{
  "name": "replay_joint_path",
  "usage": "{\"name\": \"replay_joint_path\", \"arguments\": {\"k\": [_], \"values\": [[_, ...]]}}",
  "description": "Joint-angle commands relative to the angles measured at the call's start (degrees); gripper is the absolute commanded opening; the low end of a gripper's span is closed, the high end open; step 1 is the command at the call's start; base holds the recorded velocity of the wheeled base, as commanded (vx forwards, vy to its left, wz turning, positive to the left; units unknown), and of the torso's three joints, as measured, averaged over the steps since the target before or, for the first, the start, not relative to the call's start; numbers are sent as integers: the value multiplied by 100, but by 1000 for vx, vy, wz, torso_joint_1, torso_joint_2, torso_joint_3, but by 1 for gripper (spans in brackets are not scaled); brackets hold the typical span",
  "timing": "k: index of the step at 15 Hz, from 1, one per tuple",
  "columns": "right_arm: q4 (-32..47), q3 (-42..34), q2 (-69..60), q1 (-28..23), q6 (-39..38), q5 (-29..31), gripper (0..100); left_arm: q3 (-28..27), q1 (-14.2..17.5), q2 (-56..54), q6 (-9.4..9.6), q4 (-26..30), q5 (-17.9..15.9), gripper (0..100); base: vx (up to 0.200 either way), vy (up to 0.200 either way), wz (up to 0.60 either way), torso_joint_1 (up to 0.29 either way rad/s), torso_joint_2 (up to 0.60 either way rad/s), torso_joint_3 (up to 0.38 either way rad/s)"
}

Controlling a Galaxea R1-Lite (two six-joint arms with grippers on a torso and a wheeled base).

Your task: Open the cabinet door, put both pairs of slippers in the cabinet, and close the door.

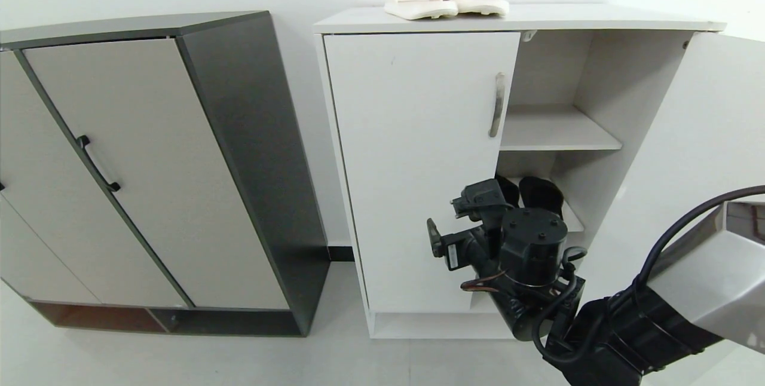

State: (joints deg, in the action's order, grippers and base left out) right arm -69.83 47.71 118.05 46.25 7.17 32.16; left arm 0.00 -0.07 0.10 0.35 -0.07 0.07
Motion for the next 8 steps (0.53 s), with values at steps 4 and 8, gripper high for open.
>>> {"name": "replay_joint_path", "arguments": {"k": [4, 8], "values": [[-5, -8, 7, 7, 13, 1, 100, 0, -1, 8, 0, -1, 1, 0, 0, 0, 0, 0, 0, 0], [-5, -8, 7, 7, 13, 1, 100, 0, -1, 8, -53, -1, 1, 0, 0, 0, 0, 0, 0, 0]]}}
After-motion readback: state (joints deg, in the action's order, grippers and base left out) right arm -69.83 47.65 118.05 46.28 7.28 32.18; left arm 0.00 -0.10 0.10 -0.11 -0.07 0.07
